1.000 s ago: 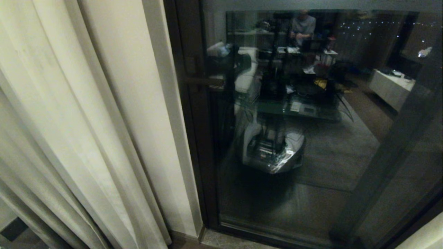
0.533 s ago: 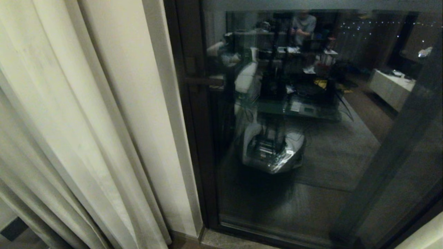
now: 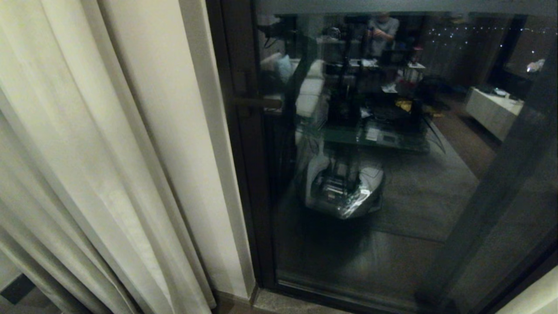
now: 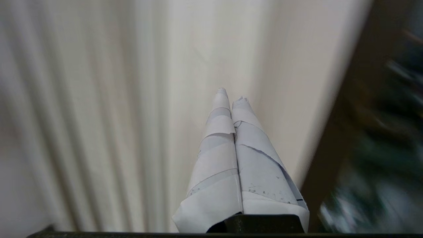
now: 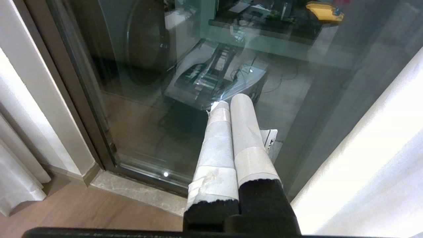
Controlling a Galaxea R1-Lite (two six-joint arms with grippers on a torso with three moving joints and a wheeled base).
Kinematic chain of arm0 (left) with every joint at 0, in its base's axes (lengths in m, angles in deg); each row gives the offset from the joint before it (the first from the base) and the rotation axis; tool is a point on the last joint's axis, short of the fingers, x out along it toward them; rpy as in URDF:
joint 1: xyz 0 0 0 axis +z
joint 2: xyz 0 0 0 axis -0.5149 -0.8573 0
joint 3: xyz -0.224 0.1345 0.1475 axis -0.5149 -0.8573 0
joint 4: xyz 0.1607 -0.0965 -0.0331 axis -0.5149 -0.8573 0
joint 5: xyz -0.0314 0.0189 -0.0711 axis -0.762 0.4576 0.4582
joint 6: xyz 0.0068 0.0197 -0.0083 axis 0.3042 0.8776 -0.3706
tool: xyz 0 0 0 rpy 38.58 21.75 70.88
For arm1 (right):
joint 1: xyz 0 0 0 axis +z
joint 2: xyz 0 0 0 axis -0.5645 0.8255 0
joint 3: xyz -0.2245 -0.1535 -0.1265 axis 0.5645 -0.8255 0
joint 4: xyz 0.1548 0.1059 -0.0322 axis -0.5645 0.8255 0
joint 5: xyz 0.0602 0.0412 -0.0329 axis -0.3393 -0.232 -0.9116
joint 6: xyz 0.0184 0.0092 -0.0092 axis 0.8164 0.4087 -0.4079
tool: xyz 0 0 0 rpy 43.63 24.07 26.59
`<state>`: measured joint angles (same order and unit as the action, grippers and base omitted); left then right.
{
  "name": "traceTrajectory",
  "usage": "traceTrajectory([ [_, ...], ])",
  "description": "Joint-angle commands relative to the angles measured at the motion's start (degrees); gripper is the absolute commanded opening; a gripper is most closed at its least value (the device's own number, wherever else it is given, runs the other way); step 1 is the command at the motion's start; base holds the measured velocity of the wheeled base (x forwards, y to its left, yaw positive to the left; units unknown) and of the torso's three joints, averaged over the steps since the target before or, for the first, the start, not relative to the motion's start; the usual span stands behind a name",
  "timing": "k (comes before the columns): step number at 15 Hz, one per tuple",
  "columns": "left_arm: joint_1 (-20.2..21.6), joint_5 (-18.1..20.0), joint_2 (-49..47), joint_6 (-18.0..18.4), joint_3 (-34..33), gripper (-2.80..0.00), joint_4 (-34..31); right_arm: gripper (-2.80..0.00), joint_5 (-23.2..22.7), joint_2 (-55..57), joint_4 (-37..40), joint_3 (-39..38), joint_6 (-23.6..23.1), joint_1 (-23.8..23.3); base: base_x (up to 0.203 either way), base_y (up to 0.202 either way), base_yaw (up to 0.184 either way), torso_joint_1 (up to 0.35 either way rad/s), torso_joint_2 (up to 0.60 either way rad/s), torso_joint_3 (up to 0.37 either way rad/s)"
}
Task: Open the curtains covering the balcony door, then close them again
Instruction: Close the inner curtains on both sides
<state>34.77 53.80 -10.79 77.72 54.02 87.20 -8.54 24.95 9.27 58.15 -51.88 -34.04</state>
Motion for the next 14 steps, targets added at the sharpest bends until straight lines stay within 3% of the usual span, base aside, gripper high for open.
traceTrajectory([
  [1,0.51,-5.7,-11.05,-0.68,7.06,-2.8,0.64,-2.8,-0.04,0.09,0.0,-0.01,-0.04,0.02,0.0,0.0,0.0,0.0,0.0,0.0],
  [4,0.68,-9.31,-18.38,-1.64,13.96,-2.8,1.21,-2.8,-0.04,0.09,0.0,-0.01,-0.04,0.02,0.0,0.0,0.0,0.0,0.0,0.0],
  [14,1.8,-9.33,-35.79,-2.04,33.32,-2.8,1.53,-2.8,-0.04,0.09,0.0,-0.01,-0.04,0.02,0.0,0.0,0.0,0.0,0.0,0.0],
])
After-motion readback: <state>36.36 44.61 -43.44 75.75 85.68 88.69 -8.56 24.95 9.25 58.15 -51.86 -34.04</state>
